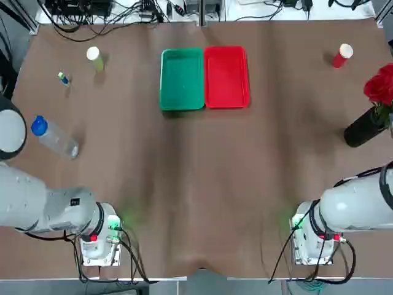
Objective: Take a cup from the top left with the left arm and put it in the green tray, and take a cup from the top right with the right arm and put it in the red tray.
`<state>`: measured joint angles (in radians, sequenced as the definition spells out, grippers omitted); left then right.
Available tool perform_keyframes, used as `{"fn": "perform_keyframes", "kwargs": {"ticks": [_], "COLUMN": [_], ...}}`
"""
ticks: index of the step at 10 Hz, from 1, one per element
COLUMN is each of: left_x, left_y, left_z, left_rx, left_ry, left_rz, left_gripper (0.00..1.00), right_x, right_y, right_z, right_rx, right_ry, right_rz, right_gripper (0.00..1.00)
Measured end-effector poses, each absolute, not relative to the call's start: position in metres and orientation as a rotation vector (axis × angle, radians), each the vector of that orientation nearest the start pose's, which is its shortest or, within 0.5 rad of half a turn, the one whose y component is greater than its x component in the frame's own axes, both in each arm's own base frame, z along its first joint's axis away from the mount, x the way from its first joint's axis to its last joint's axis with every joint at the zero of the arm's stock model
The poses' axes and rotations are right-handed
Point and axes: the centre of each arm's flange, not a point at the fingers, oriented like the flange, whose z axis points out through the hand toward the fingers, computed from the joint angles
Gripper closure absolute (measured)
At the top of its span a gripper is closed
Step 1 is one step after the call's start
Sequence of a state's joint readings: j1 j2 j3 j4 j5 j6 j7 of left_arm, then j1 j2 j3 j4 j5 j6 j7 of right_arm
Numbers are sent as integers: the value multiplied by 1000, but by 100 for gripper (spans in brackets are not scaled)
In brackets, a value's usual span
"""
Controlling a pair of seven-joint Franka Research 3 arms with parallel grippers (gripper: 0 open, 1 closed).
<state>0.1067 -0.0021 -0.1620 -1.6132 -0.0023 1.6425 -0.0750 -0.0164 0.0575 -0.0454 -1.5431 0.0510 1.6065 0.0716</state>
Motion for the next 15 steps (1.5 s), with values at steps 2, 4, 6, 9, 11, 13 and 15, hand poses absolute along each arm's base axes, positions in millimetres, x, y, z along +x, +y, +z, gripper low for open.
{"fn": "perform_keyframes", "kwargs": {"ticks": [2,4,6,9,11,13,15], "left_x": [559,562,587,640,667,692,717], "left_y": [-31,-23,14,63,76,82,83], "left_z": [612,609,597,535,486,439,386], "left_rx": [-3145,-3146,-3155,-3162,-3128,-3129,-3135], "left_ry": [-26,-48,-135,-234,-230,-228,-227], "left_rz": [-44,-38,-26,-27,-68,-153,-278], "left_gripper": [0,0,0,0,0,0,4], "right_x": [571,570,570,610,641,654,664], "right_y": [-29,-29,-33,-76,-164,-213,-222], "right_z": [605,604,605,557,471,406,365], "right_rx": [-3086,-3086,-3087,-3097,-3113,-3126,-3139], "right_ry": [200,199,209,275,249,226,169], "right_rz": [50,61,54,-43,-60,-81,-103], "right_gripper": [0,0,0,0,0,0,0]}}
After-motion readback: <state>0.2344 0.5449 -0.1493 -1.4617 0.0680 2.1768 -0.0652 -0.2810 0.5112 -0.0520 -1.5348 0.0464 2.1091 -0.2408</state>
